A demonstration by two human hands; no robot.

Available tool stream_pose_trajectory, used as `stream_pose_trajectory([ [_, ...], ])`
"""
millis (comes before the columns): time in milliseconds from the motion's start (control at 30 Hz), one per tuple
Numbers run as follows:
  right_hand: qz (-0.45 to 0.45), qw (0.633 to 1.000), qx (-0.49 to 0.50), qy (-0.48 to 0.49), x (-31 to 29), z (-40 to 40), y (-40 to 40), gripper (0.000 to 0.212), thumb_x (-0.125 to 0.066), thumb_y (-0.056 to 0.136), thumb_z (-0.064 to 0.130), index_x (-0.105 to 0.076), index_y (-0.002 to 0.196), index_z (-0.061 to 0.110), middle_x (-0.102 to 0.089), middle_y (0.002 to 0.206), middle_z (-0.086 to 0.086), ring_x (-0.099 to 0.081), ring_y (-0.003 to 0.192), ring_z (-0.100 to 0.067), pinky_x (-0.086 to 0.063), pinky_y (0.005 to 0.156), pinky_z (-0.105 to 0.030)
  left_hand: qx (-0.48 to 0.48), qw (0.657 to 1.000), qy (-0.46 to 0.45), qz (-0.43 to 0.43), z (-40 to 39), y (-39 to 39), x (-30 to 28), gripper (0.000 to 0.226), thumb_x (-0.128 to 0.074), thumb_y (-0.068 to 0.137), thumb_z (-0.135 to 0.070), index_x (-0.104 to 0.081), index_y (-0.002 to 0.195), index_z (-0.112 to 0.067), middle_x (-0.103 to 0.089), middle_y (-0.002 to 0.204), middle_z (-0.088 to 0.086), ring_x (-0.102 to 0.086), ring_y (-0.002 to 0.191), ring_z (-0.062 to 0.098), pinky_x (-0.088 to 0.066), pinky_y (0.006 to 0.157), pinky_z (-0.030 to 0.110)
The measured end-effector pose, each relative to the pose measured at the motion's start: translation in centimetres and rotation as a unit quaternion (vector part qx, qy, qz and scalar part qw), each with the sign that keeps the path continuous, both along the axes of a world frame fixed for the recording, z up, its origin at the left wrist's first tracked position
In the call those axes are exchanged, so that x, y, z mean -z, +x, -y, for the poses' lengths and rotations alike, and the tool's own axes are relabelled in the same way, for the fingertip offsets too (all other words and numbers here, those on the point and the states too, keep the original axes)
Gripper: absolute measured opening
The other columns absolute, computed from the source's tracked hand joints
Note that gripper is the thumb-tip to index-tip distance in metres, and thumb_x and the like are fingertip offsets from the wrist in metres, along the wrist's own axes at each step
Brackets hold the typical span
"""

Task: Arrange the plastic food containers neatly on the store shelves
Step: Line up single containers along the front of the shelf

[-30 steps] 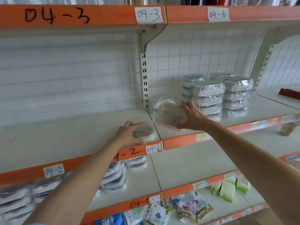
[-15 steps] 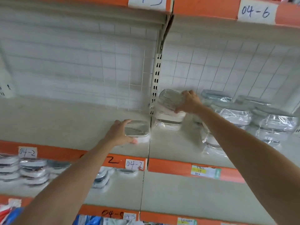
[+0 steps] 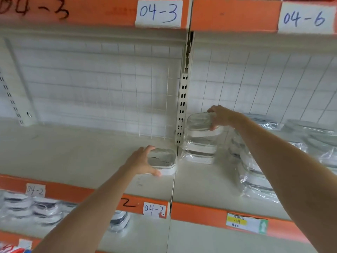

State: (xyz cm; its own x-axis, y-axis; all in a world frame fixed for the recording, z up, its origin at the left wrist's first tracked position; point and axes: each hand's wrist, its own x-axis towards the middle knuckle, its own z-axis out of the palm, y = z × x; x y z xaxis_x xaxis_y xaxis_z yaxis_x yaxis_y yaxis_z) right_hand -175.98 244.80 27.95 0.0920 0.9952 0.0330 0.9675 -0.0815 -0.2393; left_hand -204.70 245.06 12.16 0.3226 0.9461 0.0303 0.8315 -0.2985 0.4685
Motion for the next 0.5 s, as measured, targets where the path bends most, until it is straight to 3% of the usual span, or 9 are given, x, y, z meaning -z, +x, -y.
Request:
stream_pose_trajectory([
  [167, 0.060, 0.996, -0.012, -0.065, 2.3, 0.4, -0.3, 0.064, -0.067, 0.082, 0.010, -0.037, 0.139, 0.007, -0.048, 0.137, -0.012, -0.047, 0.122, -0.030, -0.038, 0.094, -0.031, 0.003, 1.000, -0.004, 0.024, -0.8, 0.1, 0.5, 0.112, -0.087, 0.051, -0.049, -0.027, 0.145, -0.036, -0.038, 0.139, 0.001, -0.039, 0.129, 0.020, -0.037, 0.106, 0.037],
  [367, 0.071, 0.997, -0.022, -0.037, 3.2, 0.9, -0.2, 0.068, -0.066, 0.086, 0.014, -0.031, 0.144, 0.010, -0.042, 0.144, -0.011, -0.041, 0.130, -0.028, -0.033, 0.102, -0.031, 0.003, 0.999, -0.002, 0.045, -0.7, -0.1, 1.0, 0.109, -0.087, 0.053, -0.048, -0.028, 0.144, -0.039, -0.039, 0.136, 0.000, -0.042, 0.126, 0.018, -0.037, 0.100, 0.030],
  [500, 0.055, 0.996, -0.072, 0.024, 2.9, 1.0, -1.0, 0.067, -0.065, 0.086, 0.016, -0.032, 0.144, 0.008, -0.031, 0.151, -0.008, -0.030, 0.138, -0.024, -0.021, 0.109, -0.028, -0.023, 0.990, 0.002, 0.136, -1.0, -1.0, -0.3, 0.101, -0.088, 0.055, -0.041, -0.036, 0.141, -0.035, -0.040, 0.126, -0.006, -0.044, 0.123, 0.018, -0.036, 0.094, 0.024],
])
